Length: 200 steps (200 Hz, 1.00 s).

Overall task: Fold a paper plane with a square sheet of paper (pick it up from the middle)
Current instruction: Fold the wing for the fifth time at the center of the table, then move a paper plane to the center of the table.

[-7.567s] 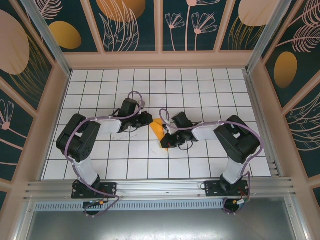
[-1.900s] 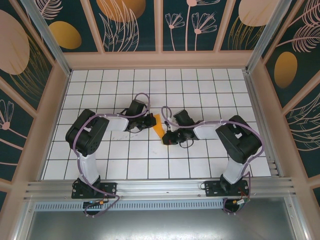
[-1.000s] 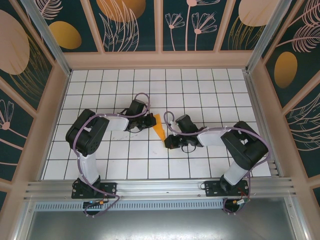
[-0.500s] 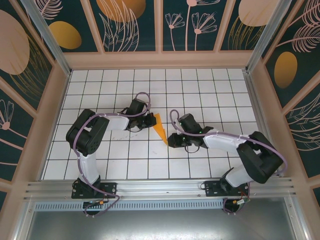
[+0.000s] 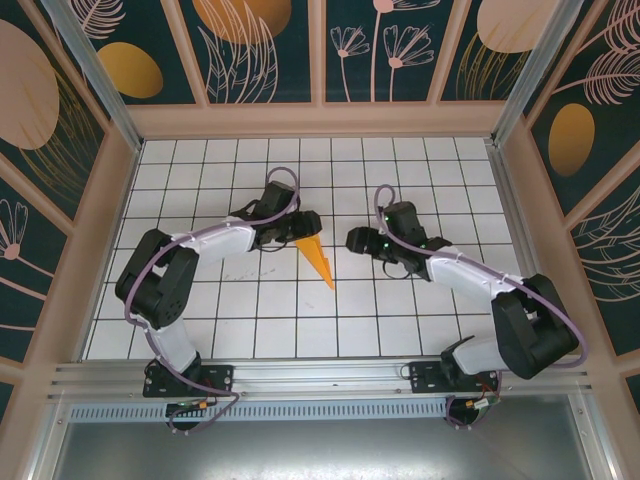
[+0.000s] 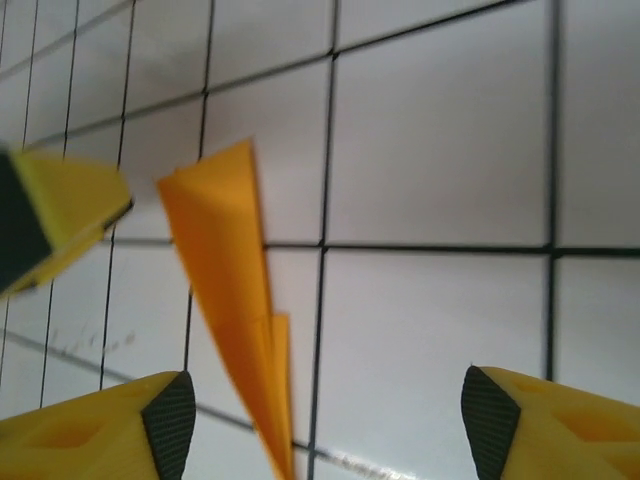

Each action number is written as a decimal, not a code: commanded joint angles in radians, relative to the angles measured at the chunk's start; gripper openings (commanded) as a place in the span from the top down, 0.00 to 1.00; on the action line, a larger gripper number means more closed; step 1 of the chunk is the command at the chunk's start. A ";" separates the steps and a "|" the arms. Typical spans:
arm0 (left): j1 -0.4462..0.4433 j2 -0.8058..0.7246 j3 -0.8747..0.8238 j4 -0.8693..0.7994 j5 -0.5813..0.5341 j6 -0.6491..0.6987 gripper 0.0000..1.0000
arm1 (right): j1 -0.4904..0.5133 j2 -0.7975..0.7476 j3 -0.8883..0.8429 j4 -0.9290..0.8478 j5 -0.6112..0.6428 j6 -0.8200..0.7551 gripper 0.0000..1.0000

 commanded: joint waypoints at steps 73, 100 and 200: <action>-0.177 0.139 0.170 -0.313 -0.319 -0.189 0.36 | -0.181 0.051 -0.021 0.076 -0.038 -0.016 0.15; -0.187 0.133 0.149 -0.336 -0.338 -0.249 0.44 | -0.199 0.051 -0.032 0.079 -0.055 -0.014 0.15; -0.193 -0.005 -0.001 -0.216 -0.375 -0.342 0.71 | -0.206 0.076 -0.027 0.069 -0.072 -0.019 0.16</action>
